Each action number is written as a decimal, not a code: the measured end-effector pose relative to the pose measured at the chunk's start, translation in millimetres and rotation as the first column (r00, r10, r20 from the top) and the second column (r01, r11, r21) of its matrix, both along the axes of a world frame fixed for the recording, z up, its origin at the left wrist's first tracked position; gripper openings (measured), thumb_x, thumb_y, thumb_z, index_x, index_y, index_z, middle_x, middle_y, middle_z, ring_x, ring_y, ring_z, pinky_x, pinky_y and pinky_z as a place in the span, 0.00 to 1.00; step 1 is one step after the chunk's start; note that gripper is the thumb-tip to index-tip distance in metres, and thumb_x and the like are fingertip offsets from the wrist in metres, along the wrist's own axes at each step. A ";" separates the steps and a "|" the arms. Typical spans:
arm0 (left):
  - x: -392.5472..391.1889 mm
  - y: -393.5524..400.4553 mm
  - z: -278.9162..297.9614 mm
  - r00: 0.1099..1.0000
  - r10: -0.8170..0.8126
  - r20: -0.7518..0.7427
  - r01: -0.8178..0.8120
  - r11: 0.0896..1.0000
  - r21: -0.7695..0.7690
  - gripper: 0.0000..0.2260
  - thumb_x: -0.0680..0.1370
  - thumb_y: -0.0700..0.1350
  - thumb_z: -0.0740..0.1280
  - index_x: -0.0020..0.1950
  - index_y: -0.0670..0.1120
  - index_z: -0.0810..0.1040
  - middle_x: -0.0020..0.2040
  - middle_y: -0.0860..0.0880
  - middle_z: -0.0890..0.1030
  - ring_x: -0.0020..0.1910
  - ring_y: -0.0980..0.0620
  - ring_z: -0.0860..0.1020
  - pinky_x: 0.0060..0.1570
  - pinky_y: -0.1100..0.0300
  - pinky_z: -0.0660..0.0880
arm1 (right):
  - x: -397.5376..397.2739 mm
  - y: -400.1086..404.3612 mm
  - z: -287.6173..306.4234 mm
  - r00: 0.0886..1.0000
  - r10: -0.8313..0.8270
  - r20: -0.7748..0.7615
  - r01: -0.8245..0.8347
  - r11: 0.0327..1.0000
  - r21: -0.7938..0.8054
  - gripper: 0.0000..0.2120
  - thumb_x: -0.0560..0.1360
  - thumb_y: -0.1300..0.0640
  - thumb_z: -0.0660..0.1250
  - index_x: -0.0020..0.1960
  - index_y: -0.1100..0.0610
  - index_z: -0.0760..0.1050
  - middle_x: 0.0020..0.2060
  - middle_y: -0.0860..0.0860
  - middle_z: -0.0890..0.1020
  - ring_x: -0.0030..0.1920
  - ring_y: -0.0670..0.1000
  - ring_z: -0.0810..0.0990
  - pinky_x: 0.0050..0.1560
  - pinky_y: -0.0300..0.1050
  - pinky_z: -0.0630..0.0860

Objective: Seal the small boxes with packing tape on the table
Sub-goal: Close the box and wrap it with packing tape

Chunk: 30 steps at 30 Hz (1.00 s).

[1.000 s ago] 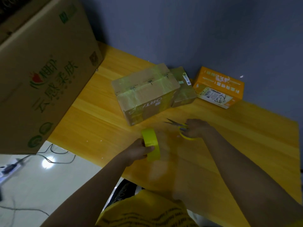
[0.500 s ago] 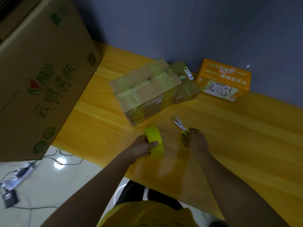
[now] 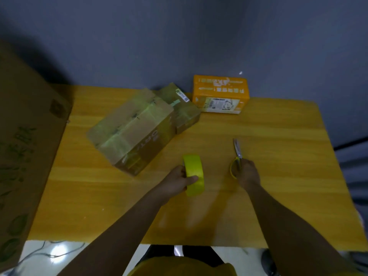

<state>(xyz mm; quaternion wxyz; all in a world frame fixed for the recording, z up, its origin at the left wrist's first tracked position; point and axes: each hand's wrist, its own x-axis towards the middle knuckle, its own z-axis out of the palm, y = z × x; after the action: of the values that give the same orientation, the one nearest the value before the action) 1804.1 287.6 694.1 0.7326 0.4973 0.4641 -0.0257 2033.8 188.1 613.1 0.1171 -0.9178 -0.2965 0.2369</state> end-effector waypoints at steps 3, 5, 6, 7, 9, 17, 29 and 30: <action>19.6 3.5 -1.3 1.000 -0.026 0.017 0.026 1.000 0.006 0.18 0.78 0.42 0.67 0.66 0.41 0.68 0.63 0.43 0.75 0.59 0.44 0.77 0.58 0.48 0.75 | -20.7 13.8 28.5 0.979 -0.055 -0.195 0.111 0.951 0.288 0.16 0.79 0.53 0.62 0.51 0.66 0.81 0.48 0.62 0.83 0.53 0.59 0.81 0.52 0.47 0.72; 33.2 5.2 0.2 0.996 -0.057 0.061 0.057 0.998 0.008 0.18 0.78 0.41 0.67 0.66 0.41 0.68 0.61 0.44 0.76 0.57 0.46 0.77 0.56 0.49 0.76 | -43.0 20.6 54.9 0.817 -0.049 -0.575 0.295 0.892 0.343 0.14 0.81 0.52 0.61 0.53 0.60 0.82 0.50 0.56 0.84 0.54 0.52 0.81 0.57 0.45 0.73; 39.5 6.5 0.2 0.994 -0.069 0.086 0.068 0.998 0.010 0.17 0.78 0.41 0.67 0.65 0.42 0.69 0.60 0.45 0.77 0.57 0.46 0.78 0.56 0.49 0.76 | -49.3 21.0 60.8 0.708 -0.025 -0.706 0.358 0.874 0.328 0.13 0.80 0.51 0.62 0.54 0.56 0.82 0.51 0.53 0.84 0.54 0.50 0.82 0.57 0.45 0.76; 45.0 8.0 0.6 0.991 -0.082 0.104 0.081 0.997 0.018 0.16 0.78 0.41 0.67 0.64 0.42 0.69 0.59 0.46 0.77 0.56 0.47 0.78 0.55 0.50 0.77 | -52.4 19.0 65.6 0.641 -0.001 -0.767 0.381 0.868 0.317 0.12 0.79 0.51 0.64 0.57 0.55 0.80 0.51 0.51 0.84 0.54 0.50 0.82 0.56 0.45 0.77; 55.2 9.4 1.7 0.984 -0.129 0.123 0.124 0.991 0.051 0.14 0.78 0.40 0.67 0.62 0.42 0.70 0.56 0.46 0.78 0.54 0.48 0.78 0.56 0.50 0.77 | -50.3 12.7 71.5 0.654 0.000 -0.756 0.393 0.855 0.340 0.17 0.75 0.55 0.70 0.63 0.57 0.77 0.49 0.51 0.84 0.50 0.49 0.83 0.49 0.43 0.78; 134.6 18.7 13.4 0.945 -0.324 -0.047 0.306 0.822 0.481 0.15 0.82 0.43 0.61 0.65 0.37 0.72 0.58 0.44 0.75 0.55 0.51 0.73 0.43 0.64 0.67 | 34.6 8.4 76.0 0.885 -0.221 -0.410 0.422 0.752 0.506 0.22 0.72 0.63 0.73 0.65 0.61 0.75 0.53 0.61 0.82 0.47 0.49 0.82 0.45 0.43 0.78; 211.7 29.0 -19.9 0.977 -0.207 -0.057 0.209 0.852 0.481 0.06 0.81 0.36 0.60 0.50 0.40 0.76 0.49 0.46 0.76 0.53 0.45 0.74 0.53 0.55 0.69 | 225.2 34.3 4.7 0.968 0.018 0.251 0.039 0.974 -0.223 0.25 0.77 0.60 0.63 0.71 0.63 0.62 0.61 0.64 0.76 0.65 0.65 0.70 0.64 0.57 0.66; 207.5 30.6 -21.3 0.982 -0.184 -0.053 0.186 0.858 0.479 0.06 0.81 0.36 0.60 0.50 0.40 0.76 0.49 0.45 0.76 0.52 0.45 0.74 0.53 0.54 0.70 | 221.7 40.2 3.0 0.975 -0.001 0.220 0.051 0.974 -0.223 0.25 0.78 0.60 0.61 0.72 0.65 0.59 0.64 0.65 0.73 0.67 0.65 0.68 0.63 0.57 0.67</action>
<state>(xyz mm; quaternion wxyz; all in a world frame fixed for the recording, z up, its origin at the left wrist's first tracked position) 2011.5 318.2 672.8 0.5788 0.7059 0.4078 0.0190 2255.4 228.3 616.1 -0.0187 -0.9494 -0.2663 0.1652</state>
